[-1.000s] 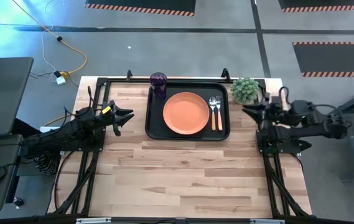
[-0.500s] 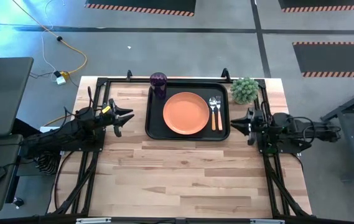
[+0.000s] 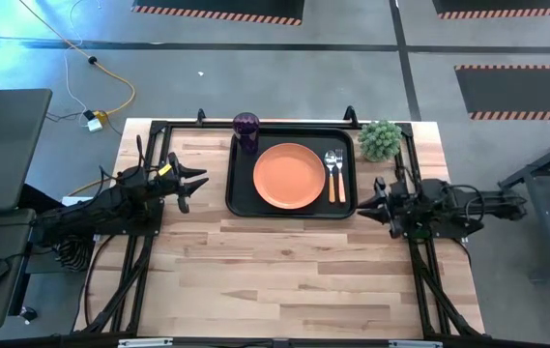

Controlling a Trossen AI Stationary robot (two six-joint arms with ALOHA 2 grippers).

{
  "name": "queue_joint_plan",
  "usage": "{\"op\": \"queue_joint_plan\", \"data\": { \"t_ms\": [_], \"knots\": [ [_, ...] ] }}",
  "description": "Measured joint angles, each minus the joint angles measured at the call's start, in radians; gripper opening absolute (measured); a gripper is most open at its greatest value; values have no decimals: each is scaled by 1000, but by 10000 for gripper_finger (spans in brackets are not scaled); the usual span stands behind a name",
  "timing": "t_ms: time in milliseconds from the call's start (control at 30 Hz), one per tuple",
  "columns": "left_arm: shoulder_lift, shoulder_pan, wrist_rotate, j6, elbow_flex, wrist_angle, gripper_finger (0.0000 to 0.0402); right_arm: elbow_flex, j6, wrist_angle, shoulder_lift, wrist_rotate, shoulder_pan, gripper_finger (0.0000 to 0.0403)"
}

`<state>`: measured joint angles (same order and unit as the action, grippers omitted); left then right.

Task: Pick and place plate/cup/fork/spoon on tray
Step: Return to Home Position

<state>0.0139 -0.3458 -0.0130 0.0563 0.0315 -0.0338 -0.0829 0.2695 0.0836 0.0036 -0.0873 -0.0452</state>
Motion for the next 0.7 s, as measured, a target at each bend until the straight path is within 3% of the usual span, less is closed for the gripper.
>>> {"op": "queue_joint_plan", "data": {
  "t_ms": [200, 700],
  "knots": [
    [0, 0, 0, -26, 0, 0, 110, 54, 1, -55, 8, 60, -17, 76],
    [0, 0, -1, -27, 0, 0, 110, 61, 94, -70, 9, 65, -17, 76]
  ]
}}
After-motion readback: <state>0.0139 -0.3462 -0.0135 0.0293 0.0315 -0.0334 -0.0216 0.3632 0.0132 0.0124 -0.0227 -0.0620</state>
